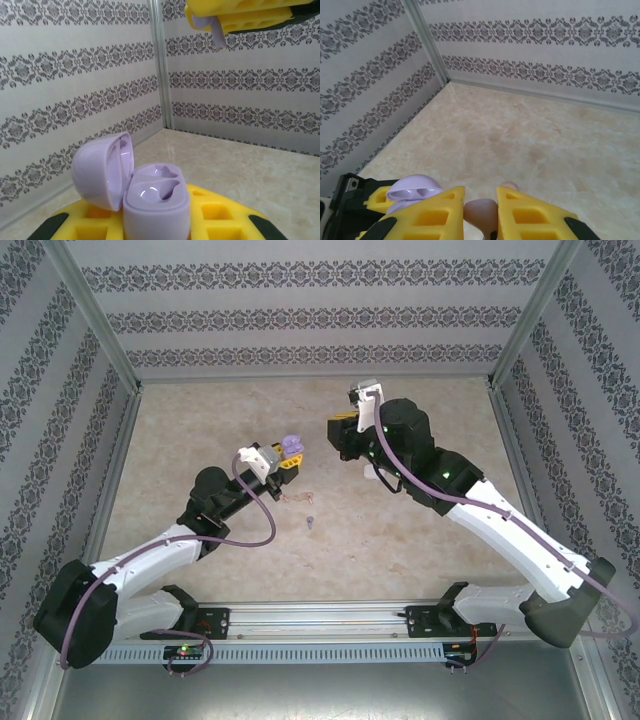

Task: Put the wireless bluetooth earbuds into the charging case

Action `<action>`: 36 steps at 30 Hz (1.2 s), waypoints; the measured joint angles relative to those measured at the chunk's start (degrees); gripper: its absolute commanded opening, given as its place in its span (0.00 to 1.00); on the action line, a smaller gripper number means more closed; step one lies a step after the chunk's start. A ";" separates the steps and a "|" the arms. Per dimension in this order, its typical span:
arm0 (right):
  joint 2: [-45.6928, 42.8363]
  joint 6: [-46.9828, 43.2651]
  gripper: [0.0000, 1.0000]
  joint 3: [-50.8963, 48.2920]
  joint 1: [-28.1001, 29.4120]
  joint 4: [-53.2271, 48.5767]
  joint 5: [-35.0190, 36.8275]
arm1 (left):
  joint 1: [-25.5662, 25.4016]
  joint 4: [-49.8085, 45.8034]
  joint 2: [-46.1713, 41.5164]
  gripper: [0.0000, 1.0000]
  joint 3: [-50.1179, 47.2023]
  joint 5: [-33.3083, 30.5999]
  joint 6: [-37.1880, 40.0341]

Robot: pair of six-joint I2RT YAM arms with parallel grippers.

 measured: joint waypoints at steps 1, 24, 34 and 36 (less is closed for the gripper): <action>-0.48 0.00 0.20 -0.70 0.00 0.81 -0.31 | -0.09 0.92 0.55 0.00 0.15 -0.44 0.50; 3.15 -0.09 0.20 -1.68 0.76 11.91 -9.53 | -0.83 7.28 6.80 0.00 8.13 0.74 5.18; 3.82 -0.04 0.20 -1.68 1.51 13.00 -10.23 | -0.83 7.28 6.80 0.00 8.13 0.94 5.18; 3.89 -0.04 0.20 -1.66 1.51 13.27 -10.32 | -0.83 7.26 6.80 0.00 8.13 0.96 5.18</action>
